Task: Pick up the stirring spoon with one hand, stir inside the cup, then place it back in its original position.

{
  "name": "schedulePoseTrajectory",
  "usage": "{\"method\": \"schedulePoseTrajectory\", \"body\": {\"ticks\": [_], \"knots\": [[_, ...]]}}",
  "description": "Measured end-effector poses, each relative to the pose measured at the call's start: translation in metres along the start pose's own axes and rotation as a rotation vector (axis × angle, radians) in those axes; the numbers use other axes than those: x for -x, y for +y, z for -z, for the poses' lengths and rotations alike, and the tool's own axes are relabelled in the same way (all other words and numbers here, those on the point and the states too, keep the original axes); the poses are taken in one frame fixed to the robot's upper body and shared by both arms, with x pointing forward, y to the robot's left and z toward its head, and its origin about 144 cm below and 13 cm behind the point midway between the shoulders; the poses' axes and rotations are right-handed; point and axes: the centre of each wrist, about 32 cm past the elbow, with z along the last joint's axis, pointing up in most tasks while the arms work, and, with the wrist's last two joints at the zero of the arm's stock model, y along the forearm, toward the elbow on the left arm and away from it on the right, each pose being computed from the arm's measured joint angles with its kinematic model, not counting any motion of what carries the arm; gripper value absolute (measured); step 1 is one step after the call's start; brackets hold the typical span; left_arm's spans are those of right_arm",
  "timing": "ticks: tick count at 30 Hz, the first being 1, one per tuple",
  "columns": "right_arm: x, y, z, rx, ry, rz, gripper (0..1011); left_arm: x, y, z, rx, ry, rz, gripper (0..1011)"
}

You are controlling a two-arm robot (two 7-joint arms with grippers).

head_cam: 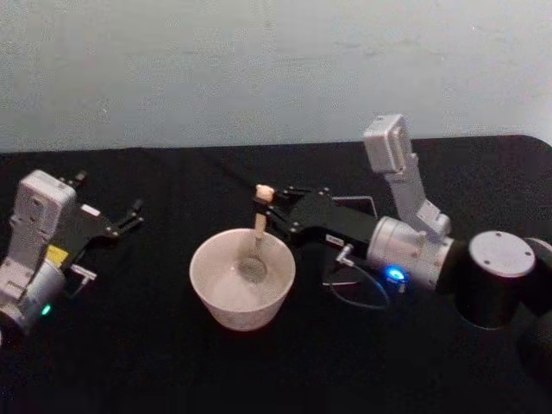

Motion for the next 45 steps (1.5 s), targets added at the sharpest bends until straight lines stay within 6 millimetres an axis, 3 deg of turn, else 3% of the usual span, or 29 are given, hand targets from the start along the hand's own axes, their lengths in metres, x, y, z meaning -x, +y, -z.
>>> {"method": "schedulePoseTrajectory", "body": {"ticks": [11, 29, 45], "knots": [[0.011, -0.018, 0.002, -0.008, 0.052, -0.048, 218, 0.0, 0.0, 0.0, 0.0, 0.0, 0.0, 1001], [0.013, -0.009, 0.002, -0.025, 0.098, -0.014, 218, 0.0, 0.0, 0.0, 0.0, 0.0, 0.0, 1001], [0.013, -0.021, -0.015, -0.094, 0.147, 0.081, 218, 0.0, 0.0, 0.0, 0.0, 0.0, 0.0, 1001]]}}
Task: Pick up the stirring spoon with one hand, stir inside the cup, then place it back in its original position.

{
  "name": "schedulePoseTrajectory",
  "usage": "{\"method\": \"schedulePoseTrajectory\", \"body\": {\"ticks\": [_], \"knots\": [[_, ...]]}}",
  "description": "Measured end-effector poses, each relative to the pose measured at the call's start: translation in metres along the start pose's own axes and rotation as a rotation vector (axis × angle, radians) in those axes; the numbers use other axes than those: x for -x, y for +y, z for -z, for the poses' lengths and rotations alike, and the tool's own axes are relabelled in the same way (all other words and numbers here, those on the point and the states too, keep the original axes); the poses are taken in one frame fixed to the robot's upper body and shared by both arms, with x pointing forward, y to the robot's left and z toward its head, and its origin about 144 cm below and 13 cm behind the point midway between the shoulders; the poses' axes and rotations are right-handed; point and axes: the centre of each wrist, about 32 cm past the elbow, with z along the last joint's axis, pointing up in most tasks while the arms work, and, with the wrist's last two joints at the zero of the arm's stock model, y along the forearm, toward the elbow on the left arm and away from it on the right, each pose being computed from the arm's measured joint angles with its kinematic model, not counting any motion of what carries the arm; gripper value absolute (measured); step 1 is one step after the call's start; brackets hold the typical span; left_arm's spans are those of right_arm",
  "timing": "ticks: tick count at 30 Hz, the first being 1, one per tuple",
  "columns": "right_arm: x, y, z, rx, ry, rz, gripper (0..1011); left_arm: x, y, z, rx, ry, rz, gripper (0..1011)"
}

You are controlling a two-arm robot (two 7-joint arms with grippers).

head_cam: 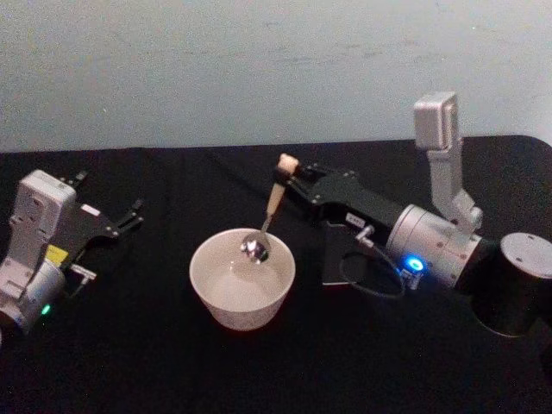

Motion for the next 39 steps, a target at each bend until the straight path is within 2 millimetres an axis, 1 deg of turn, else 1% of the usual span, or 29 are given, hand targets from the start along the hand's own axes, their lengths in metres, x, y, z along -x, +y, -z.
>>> {"method": "schedulePoseTrajectory", "body": {"ticks": [13, 21, 30, 31, 32, 34, 35, 37, 39], "knots": [[-0.003, -0.016, -0.028, -0.095, 0.012, 0.076, 218, 0.0, 0.0, 0.0, 0.0, 0.0, 0.0, 1001], [-0.003, -0.031, -0.038, -0.142, -0.005, 0.104, 218, 0.0, 0.0, 0.0, 0.0, 0.0, 0.0, 1001], [-0.004, -0.052, -0.044, -0.171, -0.025, 0.142, 218, 0.0, 0.0, 0.0, 0.0, 0.0, 0.0, 1001], [-0.005, -0.066, -0.046, -0.175, -0.041, 0.162, 218, 0.0, 0.0, 0.0, 0.0, 0.0, 0.0, 1001], [-0.005, -0.066, -0.046, -0.175, -0.041, 0.162, 218, 0.0, 0.0, 0.0, 0.0, 0.0, 0.0, 1001], [-0.005, -0.071, -0.045, -0.17, -0.044, 0.171, 218, 0.0, 0.0, 0.0, 0.0, 0.0, 0.0, 1001], [-0.006, -0.077, -0.041, -0.159, -0.041, 0.186, 218, 0.0, 0.0, 0.0, 0.0, 0.0, 0.0, 1001], [-0.007, -0.082, -0.037, -0.148, -0.036, 0.207, 218, 0.0, 0.0, 0.0, 0.0, 0.0, 0.0, 1001], [-0.008, -0.084, -0.035, -0.145, -0.033, 0.218, 218, 0.0, 0.0, 0.0, 0.0, 0.0, 0.0, 1001]]}}
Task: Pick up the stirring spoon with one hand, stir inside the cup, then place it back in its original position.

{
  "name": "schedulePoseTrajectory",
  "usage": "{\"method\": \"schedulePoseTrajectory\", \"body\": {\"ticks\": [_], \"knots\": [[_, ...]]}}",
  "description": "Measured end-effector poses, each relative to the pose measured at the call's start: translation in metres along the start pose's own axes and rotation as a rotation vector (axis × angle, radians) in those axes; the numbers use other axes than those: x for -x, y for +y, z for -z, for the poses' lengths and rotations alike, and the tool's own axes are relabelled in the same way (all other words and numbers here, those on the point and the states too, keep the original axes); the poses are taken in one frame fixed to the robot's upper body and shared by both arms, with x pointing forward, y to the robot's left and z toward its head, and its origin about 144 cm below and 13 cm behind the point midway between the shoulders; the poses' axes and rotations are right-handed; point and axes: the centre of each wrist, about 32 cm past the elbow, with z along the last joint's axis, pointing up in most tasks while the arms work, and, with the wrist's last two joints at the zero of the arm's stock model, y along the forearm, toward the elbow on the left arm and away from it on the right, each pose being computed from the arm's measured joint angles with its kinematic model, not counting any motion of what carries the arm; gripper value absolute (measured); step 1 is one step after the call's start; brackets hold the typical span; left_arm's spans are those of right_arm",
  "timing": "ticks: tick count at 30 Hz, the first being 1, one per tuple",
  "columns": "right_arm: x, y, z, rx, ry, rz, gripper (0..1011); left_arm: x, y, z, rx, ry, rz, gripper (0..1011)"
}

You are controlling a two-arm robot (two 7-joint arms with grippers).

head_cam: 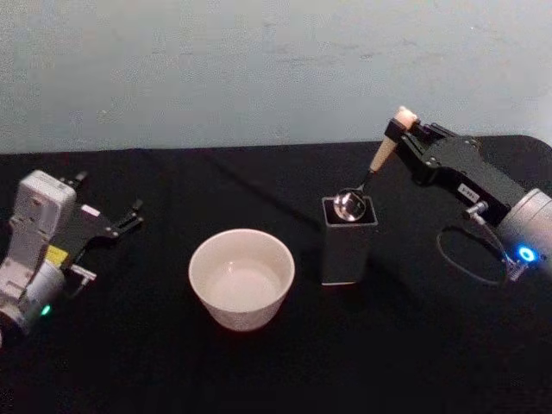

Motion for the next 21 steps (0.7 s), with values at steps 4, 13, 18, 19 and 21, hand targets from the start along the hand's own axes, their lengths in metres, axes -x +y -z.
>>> {"method": "schedulePoseTrajectory", "body": {"ticks": [4, 13, 18, 19, 21], "knots": [[-0.002, 0.001, 0.002, 0.004, 0.001, 0.01, 218, 0.0, 0.0, 0.0, 0.0, 0.0, 0.0, 1001], [-0.005, 0.006, 0.006, 0.029, 0.003, 0.015, 218, 0.0, 0.0, 0.0, 0.0, 0.0, 0.0, 1001], [-0.006, 0.007, 0.011, 0.052, 0.006, 0.016, 218, 0.0, 0.0, 0.0, 0.0, 0.0, 0.0, 1001], [-0.006, 0.007, 0.011, 0.055, 0.006, 0.016, 218, 0.0, 0.0, 0.0, 0.0, 0.0, 0.0, 1002], [-0.006, 0.008, 0.014, 0.065, 0.007, 0.016, 218, 0.0, 0.0, 0.0, 0.0, 0.0, 0.0, 1001]]}}
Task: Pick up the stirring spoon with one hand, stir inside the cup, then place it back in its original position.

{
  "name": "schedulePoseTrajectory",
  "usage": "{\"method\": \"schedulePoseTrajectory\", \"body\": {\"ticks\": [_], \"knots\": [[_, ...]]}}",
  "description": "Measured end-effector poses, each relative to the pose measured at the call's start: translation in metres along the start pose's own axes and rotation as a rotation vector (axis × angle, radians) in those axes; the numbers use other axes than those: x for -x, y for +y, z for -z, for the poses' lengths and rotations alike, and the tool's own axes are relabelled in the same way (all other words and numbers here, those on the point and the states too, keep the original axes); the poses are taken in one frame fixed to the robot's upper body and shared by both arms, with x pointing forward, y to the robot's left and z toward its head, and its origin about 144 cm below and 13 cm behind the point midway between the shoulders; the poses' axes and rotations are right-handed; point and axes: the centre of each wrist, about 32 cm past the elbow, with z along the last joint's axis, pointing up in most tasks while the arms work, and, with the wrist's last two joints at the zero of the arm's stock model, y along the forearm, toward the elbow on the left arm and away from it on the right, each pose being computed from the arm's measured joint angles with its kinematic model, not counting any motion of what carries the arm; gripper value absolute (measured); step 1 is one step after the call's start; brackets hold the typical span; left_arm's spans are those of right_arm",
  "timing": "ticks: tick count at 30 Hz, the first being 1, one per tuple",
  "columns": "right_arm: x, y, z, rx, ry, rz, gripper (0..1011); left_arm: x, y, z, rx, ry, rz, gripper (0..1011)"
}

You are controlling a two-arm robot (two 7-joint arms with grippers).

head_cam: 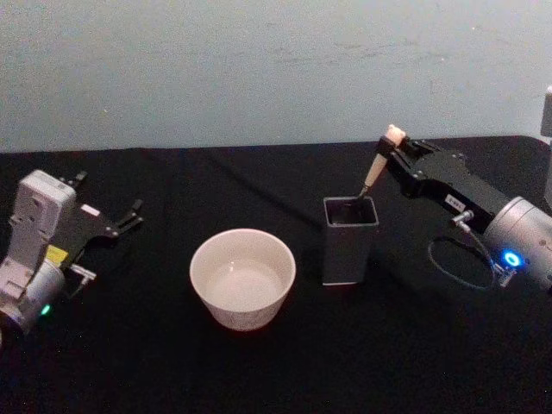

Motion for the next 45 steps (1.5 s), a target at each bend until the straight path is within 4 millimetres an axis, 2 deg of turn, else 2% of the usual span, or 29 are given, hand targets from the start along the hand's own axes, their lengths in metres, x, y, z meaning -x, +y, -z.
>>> {"method": "schedulePoseTrajectory", "body": {"ticks": [31, 45], "knots": [[-0.006, 0.01, 0.029, 0.135, 0.015, 0.026, 218, 0.0, 0.0, 0.0, 0.0, 0.0, 0.0, 1001], [-0.006, 0.012, 0.034, 0.166, 0.016, 0.022, 218, 0.0, 0.0, 0.0, 0.0, 0.0, 0.0, 1001]]}}
